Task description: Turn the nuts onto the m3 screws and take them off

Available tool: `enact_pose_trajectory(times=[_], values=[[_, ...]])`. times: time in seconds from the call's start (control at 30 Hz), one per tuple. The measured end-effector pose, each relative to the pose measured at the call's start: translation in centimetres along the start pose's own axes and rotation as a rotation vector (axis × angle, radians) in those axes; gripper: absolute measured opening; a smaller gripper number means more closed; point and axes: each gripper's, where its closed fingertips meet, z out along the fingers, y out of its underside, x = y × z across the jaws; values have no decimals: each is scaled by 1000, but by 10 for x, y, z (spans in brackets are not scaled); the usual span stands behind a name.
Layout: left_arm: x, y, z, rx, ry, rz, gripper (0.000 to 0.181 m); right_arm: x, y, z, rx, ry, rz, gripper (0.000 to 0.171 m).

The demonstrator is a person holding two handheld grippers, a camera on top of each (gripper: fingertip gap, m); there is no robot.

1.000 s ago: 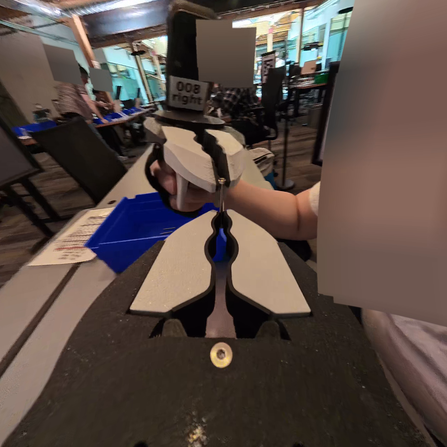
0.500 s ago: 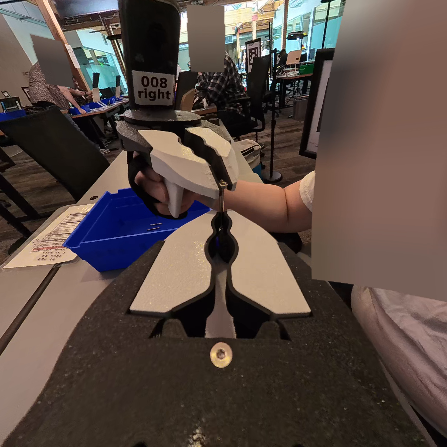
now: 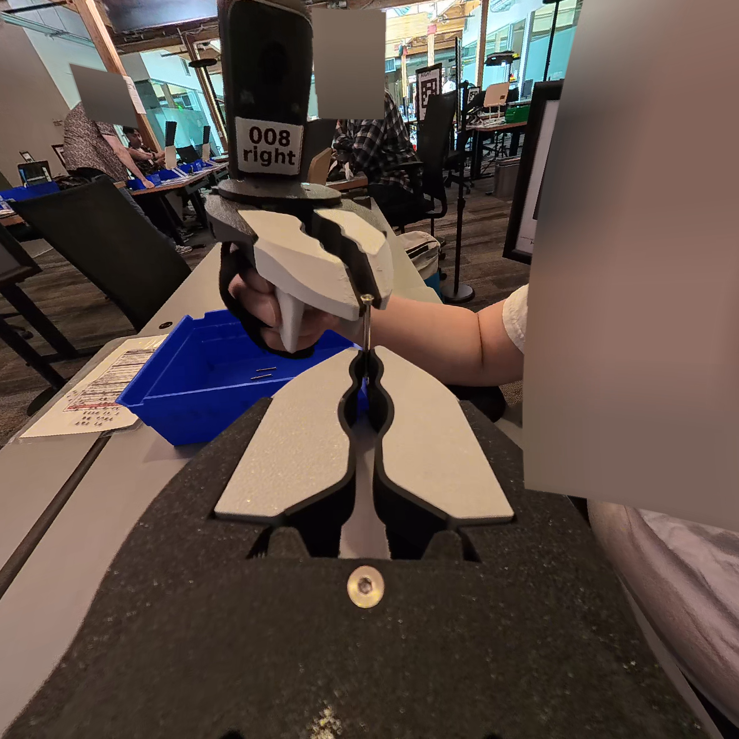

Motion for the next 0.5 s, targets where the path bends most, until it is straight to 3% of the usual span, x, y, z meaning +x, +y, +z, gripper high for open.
enact_pose_trajectory(times=[0.27,0.5], values=[[-3,2,0,-20,-22,-8,2,2,3,-2,-21,14,7,5],[-40,3,-15,-44,-268,-7,1,39,6,-4,-22,235,76,5]])
